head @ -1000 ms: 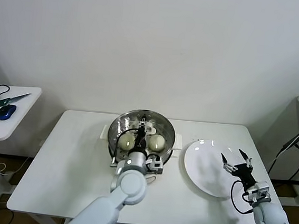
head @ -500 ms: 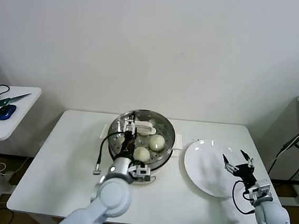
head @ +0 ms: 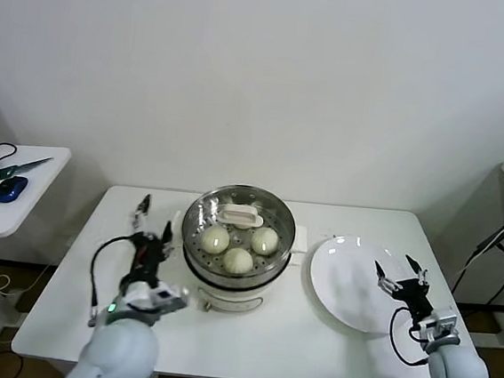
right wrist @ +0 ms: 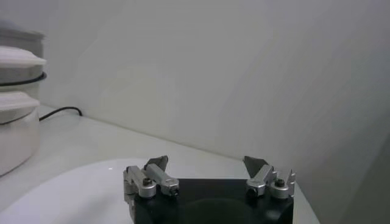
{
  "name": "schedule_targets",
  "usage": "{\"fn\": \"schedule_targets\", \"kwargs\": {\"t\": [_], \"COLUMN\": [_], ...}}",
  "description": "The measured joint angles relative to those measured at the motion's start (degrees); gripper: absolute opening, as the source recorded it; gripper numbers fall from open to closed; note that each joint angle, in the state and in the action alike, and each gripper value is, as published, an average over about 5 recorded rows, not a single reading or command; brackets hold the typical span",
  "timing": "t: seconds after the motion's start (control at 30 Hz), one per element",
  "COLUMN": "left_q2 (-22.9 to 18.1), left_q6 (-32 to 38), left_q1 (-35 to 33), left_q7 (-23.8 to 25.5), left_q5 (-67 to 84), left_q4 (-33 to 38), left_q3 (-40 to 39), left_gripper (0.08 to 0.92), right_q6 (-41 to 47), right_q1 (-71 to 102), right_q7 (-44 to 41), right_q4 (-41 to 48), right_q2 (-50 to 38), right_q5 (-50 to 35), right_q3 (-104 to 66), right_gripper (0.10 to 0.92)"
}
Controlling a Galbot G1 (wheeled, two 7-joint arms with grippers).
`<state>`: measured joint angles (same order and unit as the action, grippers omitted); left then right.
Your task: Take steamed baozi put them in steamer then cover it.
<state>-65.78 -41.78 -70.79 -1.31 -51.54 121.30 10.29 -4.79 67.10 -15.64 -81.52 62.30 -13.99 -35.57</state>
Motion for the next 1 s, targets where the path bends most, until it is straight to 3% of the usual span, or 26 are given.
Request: {"fn": "schedule_targets", "kwargs": {"t": [0.23, 0.5, 0.73, 1.0], "left_q2": [-2.5, -7.5, -10.6, -12.4], "left_q6": [10.1, 27.8, 36.5, 41.6], "left_q1": [-8.7, -15.2, -18.7, -21.0], "left_q7": [-4.2, -3.6, -1.9, -0.5], "left_q5": [22.8, 44.0, 53.5, 57.6], "left_q4": [-0.5, -4.1, -6.2, -6.9], "left_q3": [14.5, 26.8, 32.6, 35.1], "left_gripper": [0.823, 0.823, 0.823, 0.823], "right_q6": [0.0, -1.0, -1.7, -2.2], "right_q1": [2.3, 4.7, 6.5, 7.9], "right_q7": [0.0, -0.5, -1.0, -1.2], "right_q4": [-2.8, -5.8, -8.0, -9.3], "right_q2": [0.8, 2.0, 3.3, 4.3], "right_q5": [-0.7, -2.0, -3.0, -3.4], "right_q3": [-0.8, -1.4, -1.7, -2.6], "right_gripper": [0.823, 0.823, 0.823, 0.823]}}
